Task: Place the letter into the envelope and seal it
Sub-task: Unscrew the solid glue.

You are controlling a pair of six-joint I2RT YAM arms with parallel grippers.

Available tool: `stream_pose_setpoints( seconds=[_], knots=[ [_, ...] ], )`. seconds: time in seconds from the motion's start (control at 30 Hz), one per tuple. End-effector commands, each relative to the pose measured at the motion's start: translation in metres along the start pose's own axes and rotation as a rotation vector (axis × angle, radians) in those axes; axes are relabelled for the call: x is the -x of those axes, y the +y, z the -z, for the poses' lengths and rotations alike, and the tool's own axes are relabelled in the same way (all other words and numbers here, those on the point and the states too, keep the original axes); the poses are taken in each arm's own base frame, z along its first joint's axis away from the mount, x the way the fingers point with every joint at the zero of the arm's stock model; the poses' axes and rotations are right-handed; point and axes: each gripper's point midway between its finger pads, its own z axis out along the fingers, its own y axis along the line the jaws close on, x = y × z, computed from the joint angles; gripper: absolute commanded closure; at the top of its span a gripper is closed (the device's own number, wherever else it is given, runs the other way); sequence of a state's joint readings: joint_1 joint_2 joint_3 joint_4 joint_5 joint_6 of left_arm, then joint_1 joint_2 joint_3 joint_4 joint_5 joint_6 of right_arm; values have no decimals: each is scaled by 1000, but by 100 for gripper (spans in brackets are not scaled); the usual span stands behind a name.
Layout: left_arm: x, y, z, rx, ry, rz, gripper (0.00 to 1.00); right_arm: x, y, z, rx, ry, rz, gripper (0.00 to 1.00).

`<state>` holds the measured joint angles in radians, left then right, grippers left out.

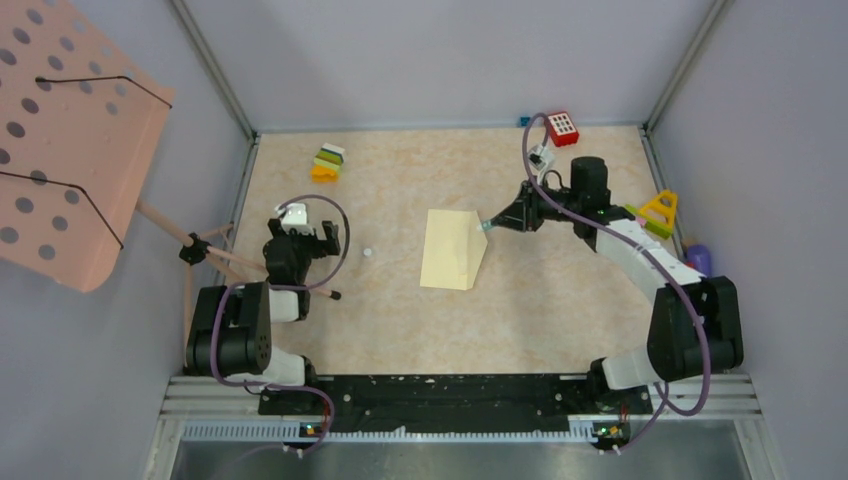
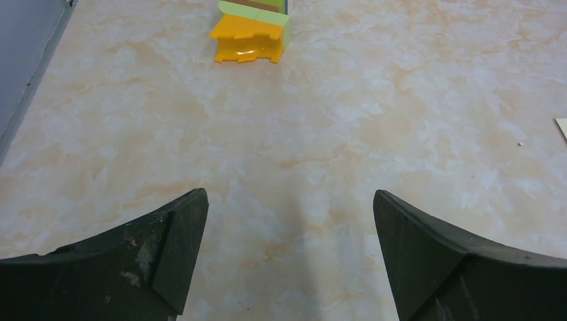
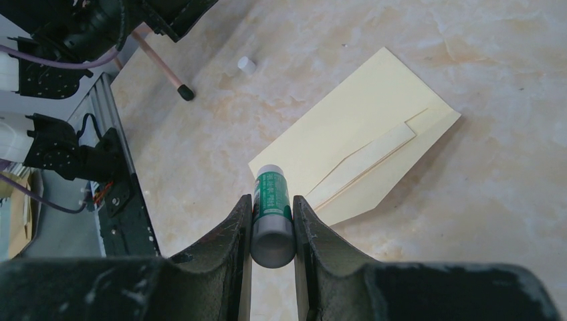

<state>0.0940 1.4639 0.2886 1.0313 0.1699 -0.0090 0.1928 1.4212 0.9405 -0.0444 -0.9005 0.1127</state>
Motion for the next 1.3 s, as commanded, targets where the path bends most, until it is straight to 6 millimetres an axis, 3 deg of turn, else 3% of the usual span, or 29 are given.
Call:
stream_pose_setpoints(
  seconds=[0.0,0.13,0.2,0.33,0.4,0.53,0.67,0.77,0.9,1.07,1.27],
  knots=[
    [19,-5,6,-36,-74,-33,2,5,16,-8,60,-5,25,100],
    [33,-6,12,-43,-108,-32,2,6,22,-13,76,2,34,100],
    [58,-16,16,-99,-111,-63,2,6,25,-17,89,8,41,100],
    [89,-59,34,-359,-83,-167,2,3,33,-23,133,30,17,100],
    [103,-97,53,-616,-79,-224,1,0,40,-26,171,50,-2,100],
    [122,-139,79,-936,-17,-164,2,-3,57,-31,233,84,8,100],
    [109,-172,91,-1136,121,-87,2,-5,74,-32,283,97,40,100],
    [92,-207,102,-1254,194,-133,2,-8,78,-33,285,100,59,100],
    [91,-249,119,-1405,236,-115,2,-12,79,-35,287,114,70,100],
    [94,-279,123,-1478,292,-90,2,-19,89,-41,314,128,76,100],
    [79,-303,124,-1494,361,-43,5,-21,100,-49,362,124,34,100]
  ],
)
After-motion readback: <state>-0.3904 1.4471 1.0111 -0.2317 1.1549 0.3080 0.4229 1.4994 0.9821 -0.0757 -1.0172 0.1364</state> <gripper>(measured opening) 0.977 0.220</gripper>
